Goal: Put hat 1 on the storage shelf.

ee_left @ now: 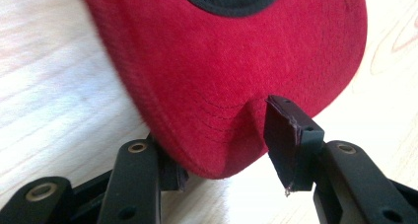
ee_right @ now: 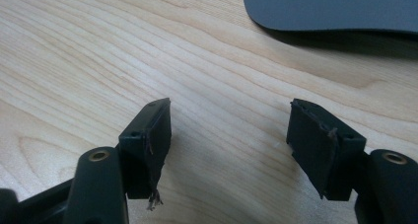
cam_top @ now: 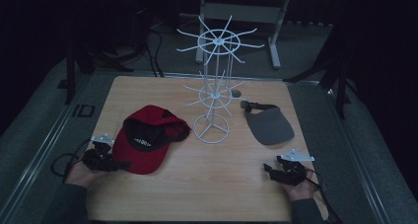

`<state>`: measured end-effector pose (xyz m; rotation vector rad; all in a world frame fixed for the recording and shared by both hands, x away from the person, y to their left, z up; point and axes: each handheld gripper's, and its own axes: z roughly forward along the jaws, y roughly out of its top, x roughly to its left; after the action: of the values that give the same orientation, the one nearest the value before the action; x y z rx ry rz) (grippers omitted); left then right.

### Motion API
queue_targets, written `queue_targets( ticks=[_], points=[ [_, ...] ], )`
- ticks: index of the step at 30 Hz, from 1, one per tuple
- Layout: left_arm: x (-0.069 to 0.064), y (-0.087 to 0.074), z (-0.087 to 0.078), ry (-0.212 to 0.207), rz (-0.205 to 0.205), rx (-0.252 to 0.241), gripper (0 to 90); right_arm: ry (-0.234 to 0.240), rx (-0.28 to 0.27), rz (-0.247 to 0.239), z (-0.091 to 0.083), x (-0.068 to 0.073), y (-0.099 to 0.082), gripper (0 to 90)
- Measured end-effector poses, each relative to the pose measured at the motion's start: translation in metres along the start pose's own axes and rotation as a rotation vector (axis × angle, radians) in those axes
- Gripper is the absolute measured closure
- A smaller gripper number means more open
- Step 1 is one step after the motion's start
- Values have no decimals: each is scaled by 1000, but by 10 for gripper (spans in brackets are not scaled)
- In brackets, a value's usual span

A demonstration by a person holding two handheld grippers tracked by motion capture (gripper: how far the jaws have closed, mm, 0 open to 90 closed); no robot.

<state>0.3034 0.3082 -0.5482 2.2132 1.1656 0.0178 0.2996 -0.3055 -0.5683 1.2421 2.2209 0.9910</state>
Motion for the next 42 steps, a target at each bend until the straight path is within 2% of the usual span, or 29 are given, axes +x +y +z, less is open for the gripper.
queue_targets(
  ticks=[2,7,10,13,14,18,20,25,28,32,37,39,42],
  points=[
    [-1,1,3,-13,8,4,541,0,0,0,0,0,0,332],
    [2,6,0,-40,-11,-34,536,0,0,0,0,0,0,332],
    [4,11,0,-34,-4,-21,535,1,0,0,0,0,0,331],
    [2,14,3,-33,13,17,542,2,0,-1,0,0,0,328],
    [1,15,5,-38,31,39,566,2,0,-1,0,0,0,328],
    [-1,18,4,-74,29,52,631,3,0,-1,0,0,0,327],
    [-2,19,2,-104,24,36,703,3,0,-1,0,0,0,326],
    [-7,18,-3,-115,27,4,776,4,0,-1,0,0,0,326],
    [-6,17,-6,-110,17,-17,801,3,0,-1,0,0,0,326],
    [-2,16,-12,-88,-1,-75,851,4,0,-1,0,0,0,326],
    [-4,15,-17,-45,21,-108,856,4,0,-1,0,0,0,326],
    [-6,14,-20,-12,32,-137,857,4,0,-1,0,0,0,326],
    [-6,15,-24,30,44,-147,858,6,0,-1,0,-1,0,327]
  ],
)
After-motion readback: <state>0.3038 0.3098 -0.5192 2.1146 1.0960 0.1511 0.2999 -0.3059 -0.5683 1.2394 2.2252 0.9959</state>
